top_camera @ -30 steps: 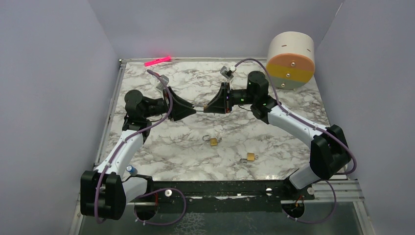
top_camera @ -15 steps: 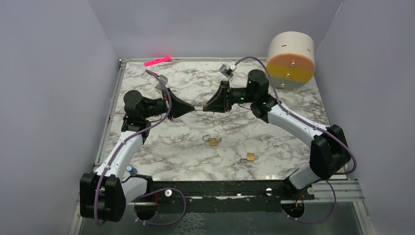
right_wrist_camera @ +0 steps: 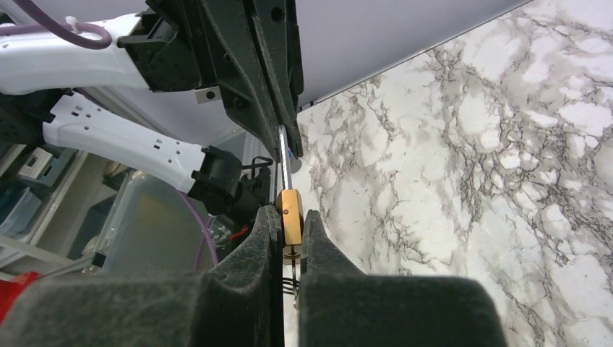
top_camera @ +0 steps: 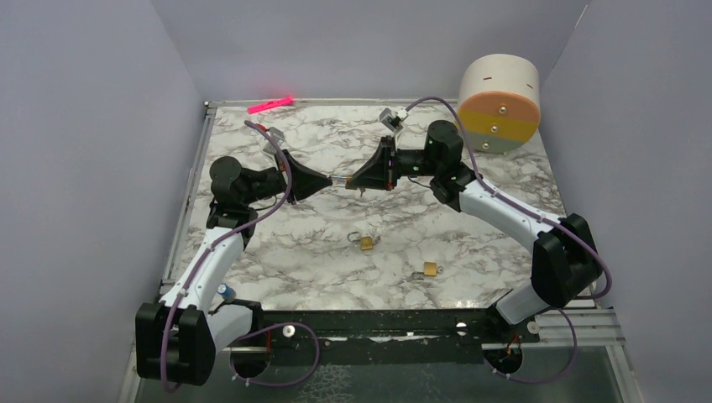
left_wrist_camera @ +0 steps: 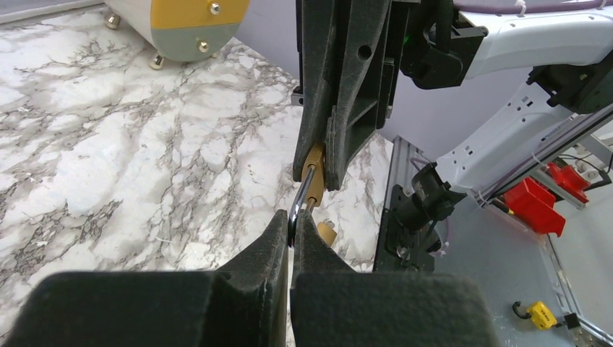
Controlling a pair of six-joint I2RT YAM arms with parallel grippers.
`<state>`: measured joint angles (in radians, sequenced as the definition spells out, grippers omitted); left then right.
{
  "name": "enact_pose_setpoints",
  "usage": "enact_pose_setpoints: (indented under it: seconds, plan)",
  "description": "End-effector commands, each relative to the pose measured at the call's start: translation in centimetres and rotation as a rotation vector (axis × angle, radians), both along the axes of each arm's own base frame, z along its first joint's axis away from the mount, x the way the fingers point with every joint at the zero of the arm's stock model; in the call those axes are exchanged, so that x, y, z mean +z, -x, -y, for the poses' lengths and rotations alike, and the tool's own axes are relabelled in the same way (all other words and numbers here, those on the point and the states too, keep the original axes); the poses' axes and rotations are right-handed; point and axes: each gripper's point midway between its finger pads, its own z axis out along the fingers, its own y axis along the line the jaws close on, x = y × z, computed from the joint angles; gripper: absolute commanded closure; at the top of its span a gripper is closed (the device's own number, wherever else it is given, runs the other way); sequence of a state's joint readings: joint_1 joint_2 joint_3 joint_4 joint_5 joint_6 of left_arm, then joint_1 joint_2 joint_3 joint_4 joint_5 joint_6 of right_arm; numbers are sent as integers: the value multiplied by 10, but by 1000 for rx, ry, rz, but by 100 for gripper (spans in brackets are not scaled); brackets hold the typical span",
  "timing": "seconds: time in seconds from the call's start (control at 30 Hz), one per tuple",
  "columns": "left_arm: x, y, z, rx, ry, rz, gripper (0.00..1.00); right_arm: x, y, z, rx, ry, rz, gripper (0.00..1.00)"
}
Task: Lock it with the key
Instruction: Lock the lock.
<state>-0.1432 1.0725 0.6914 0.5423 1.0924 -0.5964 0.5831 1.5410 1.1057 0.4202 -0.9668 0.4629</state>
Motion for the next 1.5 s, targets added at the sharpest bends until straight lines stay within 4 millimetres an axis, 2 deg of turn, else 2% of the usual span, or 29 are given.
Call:
enact_pose_setpoints:
  seconds: [0.0, 0.2, 0.37, 0.63, 0.73, 0.9, 0.97, 1.23, 1.47]
  plan:
    - [7, 5, 1, -6, 3, 50, 100, 9, -1, -2, -6, -37, 32, 99]
    - [1, 6, 9, -37, 3, 14, 100, 18, 8, -5, 67, -89, 31, 99]
    - [3, 19, 21, -92, 2, 32, 100, 14, 5, -9, 81, -94, 3, 99]
    - [7, 21, 21, -101, -2, 62, 100, 9, 1, -8, 46, -65, 8, 99]
    - [10, 18, 20, -79, 2, 72, 100, 8, -1, -6, 23, -54, 17, 90]
    - [11, 16, 19, -64, 3, 78, 100, 8, -5, 3, -41, -50, 40, 59]
    - [13, 15, 19, -60, 4, 84, 100, 9, -7, 10, -68, -59, 51, 51]
    - [20, 13, 16, -61, 2, 109, 100, 8, -5, 21, -65, -87, 66, 49]
    - [23, 9, 9, -39, 1, 118, 100, 5, 1, 42, -47, -131, 76, 49]
